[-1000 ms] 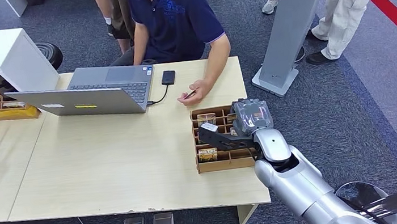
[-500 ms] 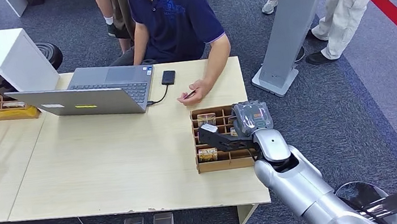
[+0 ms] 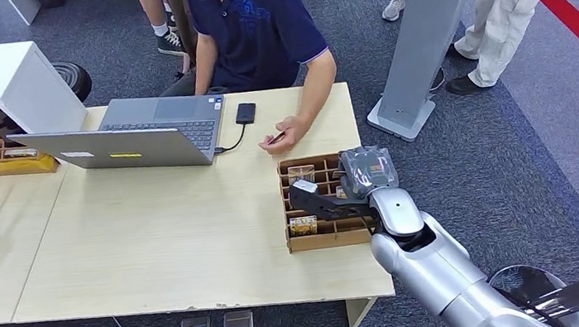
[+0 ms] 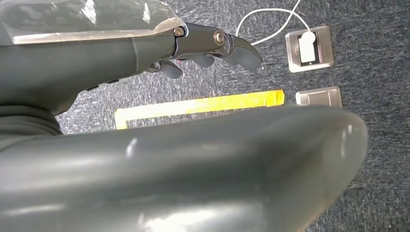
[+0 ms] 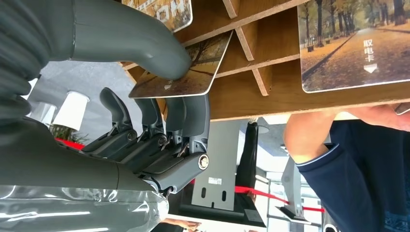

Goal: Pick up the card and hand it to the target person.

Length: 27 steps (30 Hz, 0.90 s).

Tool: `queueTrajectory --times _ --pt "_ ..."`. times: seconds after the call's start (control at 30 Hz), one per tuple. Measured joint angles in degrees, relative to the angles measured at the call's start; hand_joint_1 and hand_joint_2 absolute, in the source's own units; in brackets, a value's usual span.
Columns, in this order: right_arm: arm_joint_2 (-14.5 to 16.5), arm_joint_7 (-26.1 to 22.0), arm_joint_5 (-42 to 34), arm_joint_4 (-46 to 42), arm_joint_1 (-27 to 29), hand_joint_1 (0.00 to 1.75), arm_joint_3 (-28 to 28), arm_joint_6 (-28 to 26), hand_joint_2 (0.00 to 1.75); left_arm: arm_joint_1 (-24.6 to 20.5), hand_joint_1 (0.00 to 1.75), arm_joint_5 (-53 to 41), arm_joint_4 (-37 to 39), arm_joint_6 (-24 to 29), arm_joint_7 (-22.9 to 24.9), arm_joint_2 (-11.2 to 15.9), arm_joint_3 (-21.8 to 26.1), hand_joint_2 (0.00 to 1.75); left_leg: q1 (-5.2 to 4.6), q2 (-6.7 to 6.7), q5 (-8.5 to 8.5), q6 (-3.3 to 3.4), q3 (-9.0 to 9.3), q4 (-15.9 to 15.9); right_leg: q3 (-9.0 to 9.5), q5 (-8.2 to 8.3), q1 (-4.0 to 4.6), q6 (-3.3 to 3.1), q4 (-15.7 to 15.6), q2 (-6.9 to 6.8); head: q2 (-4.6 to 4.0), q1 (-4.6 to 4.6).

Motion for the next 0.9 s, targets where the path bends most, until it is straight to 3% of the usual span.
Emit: queueTrajectory --times 0.3,0.9 --pt "-0.5 0.5 1.4 -3.9 -0.2 1.46 -0.3 0.2 1.75 0.1 0.00 0.2 0.0 0.0 -0.1 0.0 0.3 0.00 0.00 0.00 0.02 0.00 -0.08 0.0 -0.07 0.02 0.00 0.02 0.0 0.00 0.01 -0.01" --pt "-4.3 1.8 2.3 -21.3 0.3 1.51 -1.4 1.4 1.75 0.2 0.00 0.7 0.0 -0.1 -0.5 -0.1 1.0 0.00 0.00 0.01 0.02 0.00 -0.10 0.0 -0.11 0.02 0.00 0.02 0.0 0.00 0.00 -0.01"
